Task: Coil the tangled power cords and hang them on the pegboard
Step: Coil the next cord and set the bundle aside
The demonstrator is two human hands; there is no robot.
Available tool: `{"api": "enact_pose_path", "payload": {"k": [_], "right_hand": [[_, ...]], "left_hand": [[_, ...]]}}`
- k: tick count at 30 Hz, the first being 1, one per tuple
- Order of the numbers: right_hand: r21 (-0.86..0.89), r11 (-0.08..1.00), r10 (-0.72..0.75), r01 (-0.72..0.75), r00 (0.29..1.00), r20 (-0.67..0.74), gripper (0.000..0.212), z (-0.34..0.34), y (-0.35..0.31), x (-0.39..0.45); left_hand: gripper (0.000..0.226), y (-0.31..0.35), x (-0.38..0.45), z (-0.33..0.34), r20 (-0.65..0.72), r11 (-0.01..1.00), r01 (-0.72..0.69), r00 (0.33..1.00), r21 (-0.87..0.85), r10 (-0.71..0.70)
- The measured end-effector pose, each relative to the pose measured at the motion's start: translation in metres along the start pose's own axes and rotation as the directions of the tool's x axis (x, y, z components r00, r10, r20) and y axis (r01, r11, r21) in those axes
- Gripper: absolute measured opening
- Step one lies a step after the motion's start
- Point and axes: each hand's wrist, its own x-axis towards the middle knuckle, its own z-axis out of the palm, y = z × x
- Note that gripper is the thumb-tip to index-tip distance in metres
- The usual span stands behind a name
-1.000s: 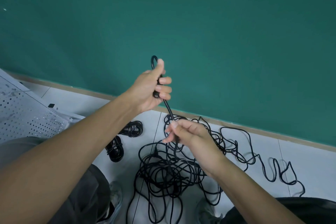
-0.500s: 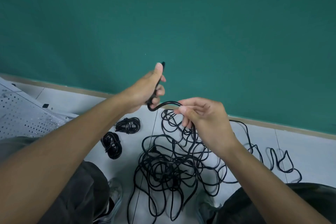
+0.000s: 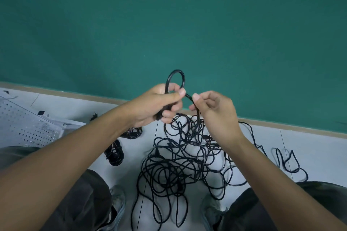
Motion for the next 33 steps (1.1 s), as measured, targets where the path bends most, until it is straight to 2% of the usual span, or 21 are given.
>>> {"api": "enact_pose_path", "payload": {"k": [2,4,7,10,15,18,20,24,28,31,33], "right_hand": [[0.021,0.998,0.054,-0.057,0.991,0.126,0.015,0.002,0.005,-0.001],[0.008,0.998,0.065,-0.068,0.983,0.174,0.006,0.007,0.008,-0.004],[0.039,0.999,0.031,-0.034,0.997,0.075,0.013,0.009,0.011,-0.004],[0.194,0.980,0.055,-0.050,0.998,-0.020,0.018,0.007,0.007,-0.003],[0.325,0.946,0.024,0.011,0.994,-0.104,0.016,0.005,-0.006,-0.001],[0.390,0.921,0.017,0.020,0.996,-0.091,0.014,0.003,-0.013,0.001],[0.409,0.912,0.013,0.027,0.995,-0.095,0.012,0.003,-0.018,0.002],[0.338,0.940,-0.002,0.039,0.994,-0.111,0.011,0.005,-0.019,0.002],[0.315,0.949,0.045,-0.011,0.994,-0.100,0.011,0.014,-0.016,-0.002],[-0.009,0.991,-0.134,0.134,0.980,-0.144,0.013,0.014,-0.008,-0.001],[-0.095,0.979,-0.188,0.179,0.977,-0.101,0.016,0.011,-0.003,0.005]], "left_hand": [[0.024,0.007,0.000,-0.006,-0.046,0.996,-0.050,0.998,-0.073,0.047],[0.025,0.011,0.000,-0.010,-0.071,0.993,-0.087,0.994,-0.083,0.081],[0.024,0.012,0.000,-0.007,-0.101,0.997,-0.057,0.994,-0.048,0.052],[0.037,0.012,0.001,-0.003,-0.097,0.999,-0.010,0.995,0.041,0.014],[0.038,0.004,0.002,-0.003,-0.128,0.978,-0.048,0.989,0.203,0.075],[0.035,0.002,0.001,0.003,-0.086,0.984,-0.068,0.993,0.167,0.083],[0.036,-0.001,0.001,0.008,-0.010,0.991,-0.060,0.998,0.120,0.062],[0.042,-0.007,0.002,0.013,0.041,0.997,-0.047,0.998,0.057,0.045],[0.039,-0.008,0.002,0.018,0.085,0.987,-0.025,0.996,0.157,0.012],[0.034,-0.006,0.001,0.016,0.094,0.972,-0.011,0.995,0.235,-0.012],[0.036,-0.002,-0.001,0.015,0.071,0.977,0.002,0.997,0.213,-0.018]]}}
